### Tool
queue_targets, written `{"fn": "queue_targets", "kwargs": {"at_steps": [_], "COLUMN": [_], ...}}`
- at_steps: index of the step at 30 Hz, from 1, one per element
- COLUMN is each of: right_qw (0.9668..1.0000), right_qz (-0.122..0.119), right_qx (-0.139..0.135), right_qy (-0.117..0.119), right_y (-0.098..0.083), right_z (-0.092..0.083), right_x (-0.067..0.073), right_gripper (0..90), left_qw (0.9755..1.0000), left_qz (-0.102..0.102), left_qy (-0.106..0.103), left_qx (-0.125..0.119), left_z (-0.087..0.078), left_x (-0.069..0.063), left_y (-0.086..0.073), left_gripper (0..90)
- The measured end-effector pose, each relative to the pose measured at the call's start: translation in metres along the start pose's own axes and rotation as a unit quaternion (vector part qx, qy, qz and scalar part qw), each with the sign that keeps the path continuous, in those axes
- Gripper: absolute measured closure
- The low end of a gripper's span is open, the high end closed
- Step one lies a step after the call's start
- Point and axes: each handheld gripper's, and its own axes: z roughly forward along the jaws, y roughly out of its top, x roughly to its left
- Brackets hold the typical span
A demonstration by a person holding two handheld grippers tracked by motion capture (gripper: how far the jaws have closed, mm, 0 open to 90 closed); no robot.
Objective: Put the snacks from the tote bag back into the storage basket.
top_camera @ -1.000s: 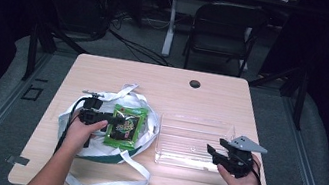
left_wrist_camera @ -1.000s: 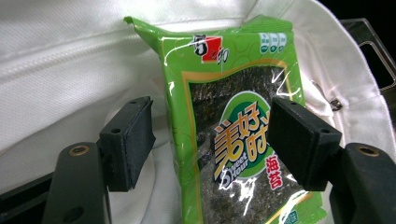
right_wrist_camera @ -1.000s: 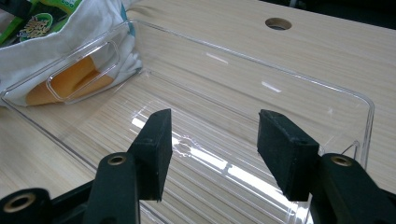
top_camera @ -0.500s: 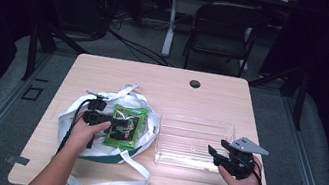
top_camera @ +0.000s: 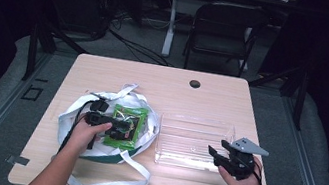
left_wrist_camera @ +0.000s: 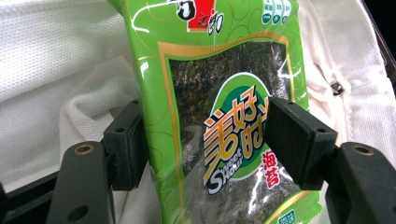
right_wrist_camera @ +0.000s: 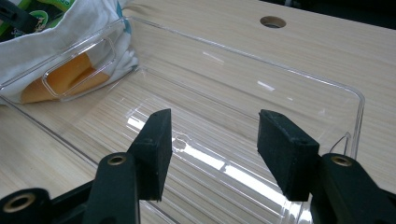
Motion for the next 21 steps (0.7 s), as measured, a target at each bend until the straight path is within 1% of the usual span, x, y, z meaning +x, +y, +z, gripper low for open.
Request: {"fn": "queue_targets", "kwargs": {"at_steps": [3, 6, 11, 12, 13, 16, 17, 19, 21], "right_qw": [1.0, 1.0, 1.0, 1.0, 1.0, 1.0, 1.0, 1.0, 1.0], "right_qz": [-0.002, 0.002, 0.003, 0.002, 0.002, 0.003, 0.002, 0.004, 0.002], "right_qx": [0.002, -0.003, -0.003, -0.003, -0.003, -0.004, -0.003, -0.004, -0.002], "right_qy": [0.0, 0.001, -0.001, -0.001, -0.001, 0.0, -0.002, -0.001, -0.002], "right_y": [0.0, 0.0, 0.0, 0.0, 0.0, 0.0, 0.0, 0.0, 0.001], "right_z": [0.0, 0.0, 0.0, -0.001, -0.001, 0.0, 0.0, 0.001, 0.001], "right_x": [0.0, 0.0, -0.001, -0.001, -0.001, -0.001, -0.001, -0.001, -0.001], "right_gripper": [45.3, 45.3, 45.3, 45.3, 45.3, 45.3, 45.3, 45.3, 45.3], "left_qw": [1.0, 1.0, 1.0, 0.9999, 0.9999, 0.9998, 0.9998, 0.9996, 0.9996], "left_qz": [0.0, 0.001, 0.003, 0.007, 0.005, 0.007, 0.007, 0.012, 0.012], "left_qy": [-0.003, -0.005, -0.007, -0.01, -0.012, -0.017, -0.017, -0.024, -0.026], "left_qx": [0.001, 0.001, 0.001, 0.002, 0.001, -0.004, -0.004, -0.005, -0.005], "left_z": [0.0, -0.001, -0.004, -0.006, -0.007, -0.01, -0.01, -0.014, -0.015], "left_x": [0.0, -0.001, -0.001, -0.001, -0.001, -0.002, -0.002, -0.003, -0.004], "left_y": [0.0, 0.0, 0.0, 0.001, 0.001, 0.001, 0.001, 0.001, 0.001], "left_gripper": [35.1, 36.6, 39.1, 39.9, 40.4, 43.3, 44.3, 46.7, 49.1]}}
